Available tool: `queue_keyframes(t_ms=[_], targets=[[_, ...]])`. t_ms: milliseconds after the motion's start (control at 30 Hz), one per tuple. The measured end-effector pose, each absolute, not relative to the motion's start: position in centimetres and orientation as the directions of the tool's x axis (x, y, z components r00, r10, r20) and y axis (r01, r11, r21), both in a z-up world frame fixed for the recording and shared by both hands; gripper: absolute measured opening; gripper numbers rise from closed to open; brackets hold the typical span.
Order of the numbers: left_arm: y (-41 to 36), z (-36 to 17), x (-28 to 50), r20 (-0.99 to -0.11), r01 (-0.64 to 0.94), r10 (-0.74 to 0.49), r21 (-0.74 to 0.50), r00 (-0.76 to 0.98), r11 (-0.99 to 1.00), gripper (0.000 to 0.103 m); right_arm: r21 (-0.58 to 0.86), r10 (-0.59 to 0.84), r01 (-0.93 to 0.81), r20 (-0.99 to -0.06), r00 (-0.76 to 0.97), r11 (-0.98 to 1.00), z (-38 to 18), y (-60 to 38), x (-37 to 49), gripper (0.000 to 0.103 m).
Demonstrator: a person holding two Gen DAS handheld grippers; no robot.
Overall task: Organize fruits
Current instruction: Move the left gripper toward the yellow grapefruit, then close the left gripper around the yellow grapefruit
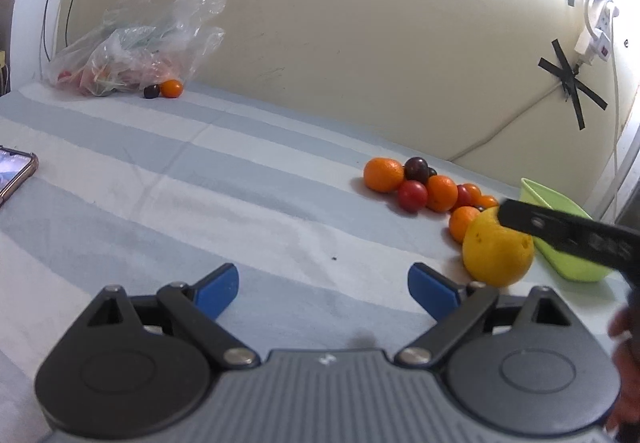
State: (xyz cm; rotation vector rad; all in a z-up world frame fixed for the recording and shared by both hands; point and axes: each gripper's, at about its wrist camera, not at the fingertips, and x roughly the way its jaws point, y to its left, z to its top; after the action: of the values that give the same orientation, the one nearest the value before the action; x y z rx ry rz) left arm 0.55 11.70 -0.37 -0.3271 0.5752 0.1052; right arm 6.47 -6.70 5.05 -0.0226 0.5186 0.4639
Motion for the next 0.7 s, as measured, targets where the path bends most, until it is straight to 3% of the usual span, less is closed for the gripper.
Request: queue_keyframes(t_ms=[33,200,467,700], targets=[[11.6,-0.3,0.6,-0.547,-0.181,0.003,-0.272,0.837,0.945,0.095,0.094,0.428,-0.443,-0.495,0.756,0.891,5.0,-6.5,7.0,0.068],[11.8,-0.1,0.2,-0.510,-0.116,-0.065,-0.314,0.858,0.942,0.095,0.086,0.440,-0.472,-0.539,0.719,0.877,5.1,-7.0,7.5,0.046],[12.0,0.8,1.0,-0.459,0.053,-0.326,-0.513,0.826,0.857,0.095,0.146,0.541,-0.560,-0.534,0.649,0.816,5.3,-10.5,1.2,0.044],[6.5,1.8,3.7,-0.513,0.201,-0.425,-0.435,0.745,0.878,0.095,0.160,0.554,-0.578,-0.567,0.610,0.800,3.8,-10.5,-0.5,0.045]])
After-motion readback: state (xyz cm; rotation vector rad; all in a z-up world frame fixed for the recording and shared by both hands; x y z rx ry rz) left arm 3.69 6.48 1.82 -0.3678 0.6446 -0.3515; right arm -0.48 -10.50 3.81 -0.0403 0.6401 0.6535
